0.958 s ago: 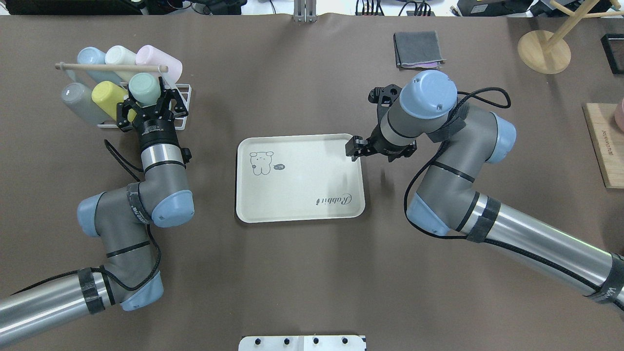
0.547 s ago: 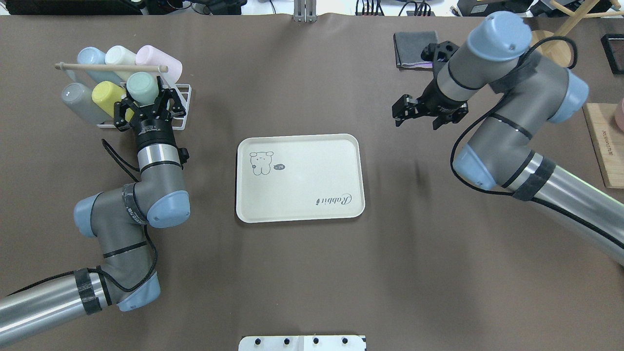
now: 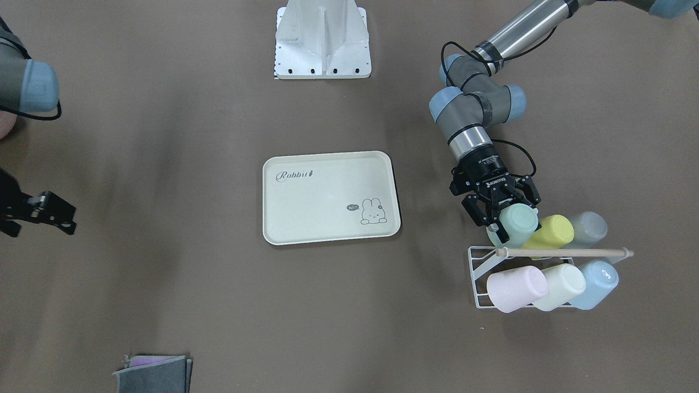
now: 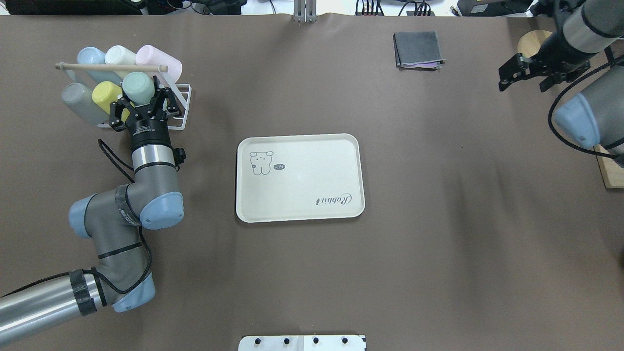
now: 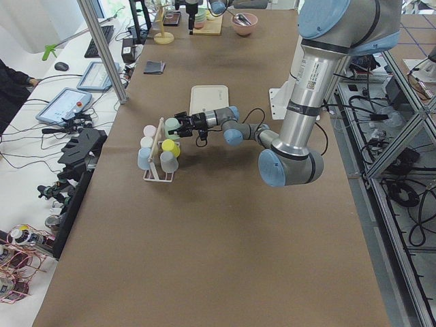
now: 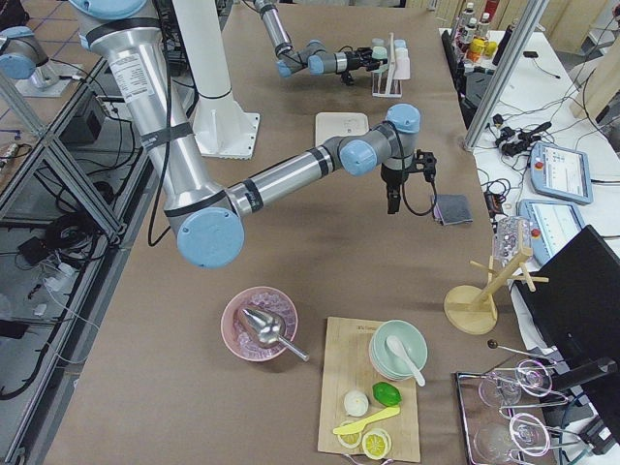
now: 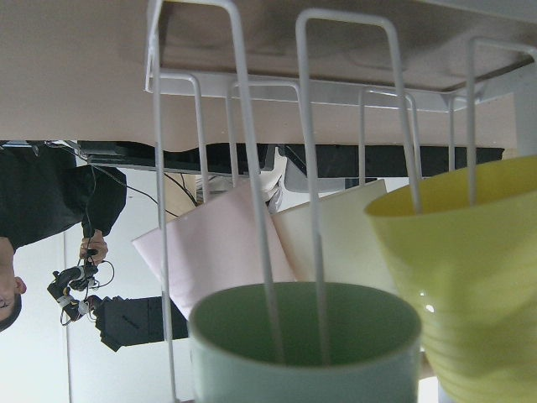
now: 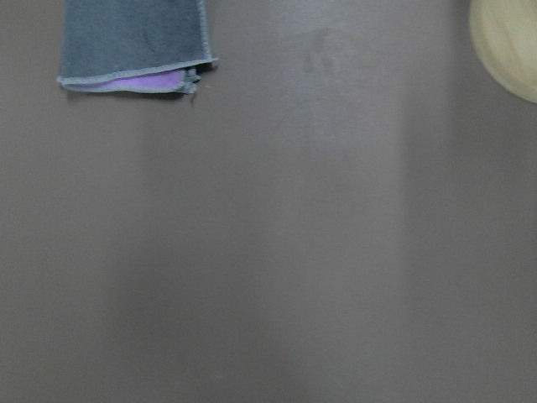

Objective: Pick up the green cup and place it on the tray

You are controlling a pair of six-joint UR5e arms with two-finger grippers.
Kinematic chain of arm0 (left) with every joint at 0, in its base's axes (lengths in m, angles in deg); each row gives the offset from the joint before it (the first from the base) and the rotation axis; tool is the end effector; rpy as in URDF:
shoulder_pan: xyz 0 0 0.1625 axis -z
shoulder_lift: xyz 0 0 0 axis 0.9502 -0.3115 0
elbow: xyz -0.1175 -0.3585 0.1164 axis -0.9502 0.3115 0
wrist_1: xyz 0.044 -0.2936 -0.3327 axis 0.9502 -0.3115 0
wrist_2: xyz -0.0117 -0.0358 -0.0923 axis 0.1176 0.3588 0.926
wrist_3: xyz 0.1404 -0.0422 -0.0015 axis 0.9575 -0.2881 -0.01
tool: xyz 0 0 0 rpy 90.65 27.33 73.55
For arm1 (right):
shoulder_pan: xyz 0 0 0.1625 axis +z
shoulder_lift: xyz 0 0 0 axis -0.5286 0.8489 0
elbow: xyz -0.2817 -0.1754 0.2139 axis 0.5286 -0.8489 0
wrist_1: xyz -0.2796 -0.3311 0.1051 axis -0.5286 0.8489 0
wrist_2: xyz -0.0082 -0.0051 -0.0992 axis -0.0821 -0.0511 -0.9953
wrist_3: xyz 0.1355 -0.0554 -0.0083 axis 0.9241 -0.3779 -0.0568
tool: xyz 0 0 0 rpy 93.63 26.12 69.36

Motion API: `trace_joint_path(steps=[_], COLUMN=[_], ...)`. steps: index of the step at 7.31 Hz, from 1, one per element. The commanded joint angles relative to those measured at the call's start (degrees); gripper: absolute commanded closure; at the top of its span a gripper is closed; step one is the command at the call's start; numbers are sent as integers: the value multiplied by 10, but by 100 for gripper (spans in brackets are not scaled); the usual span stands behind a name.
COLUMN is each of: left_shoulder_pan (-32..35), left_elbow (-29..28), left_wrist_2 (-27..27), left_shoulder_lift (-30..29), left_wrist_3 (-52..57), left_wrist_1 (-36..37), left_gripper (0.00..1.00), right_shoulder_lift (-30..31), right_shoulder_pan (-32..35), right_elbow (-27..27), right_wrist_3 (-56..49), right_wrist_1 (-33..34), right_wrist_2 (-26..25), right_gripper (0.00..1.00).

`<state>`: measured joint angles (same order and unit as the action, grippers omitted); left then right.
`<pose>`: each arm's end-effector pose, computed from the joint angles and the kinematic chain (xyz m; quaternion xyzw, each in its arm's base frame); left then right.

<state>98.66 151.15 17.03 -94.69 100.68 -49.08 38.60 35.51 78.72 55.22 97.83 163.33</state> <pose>0.4672 -0.5412 0.3818 0.1625 -0.6044 0.6883 0.3667 -0.2088 -0.6175 0.4106 0.0467 -0.3779 0.0144 0.9245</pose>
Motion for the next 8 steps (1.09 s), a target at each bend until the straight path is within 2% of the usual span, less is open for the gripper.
trace_joint_path(steps=[1, 3, 7, 8], left_shoulder_pan=[1, 3, 18, 19], left_elbow=[0, 0, 5, 12], left_wrist_2=[0, 0, 9, 8], left_shoulder_lift=[0, 0, 14, 14], left_wrist_3=[39, 70, 210, 219], left_wrist_1=[-40, -66, -219, -222], left_gripper=[84, 84, 84, 84], right_shoulder_lift=[55, 77, 212, 236], right_shoulder_pan=[66, 119, 198, 219], right_elbow=[55, 62, 73, 80], right_wrist_3=[-104, -150, -306, -319], right_wrist_1=[71, 95, 87, 87], right_wrist_2=[0, 1, 0, 3], right_gripper=[0, 0, 0, 0])
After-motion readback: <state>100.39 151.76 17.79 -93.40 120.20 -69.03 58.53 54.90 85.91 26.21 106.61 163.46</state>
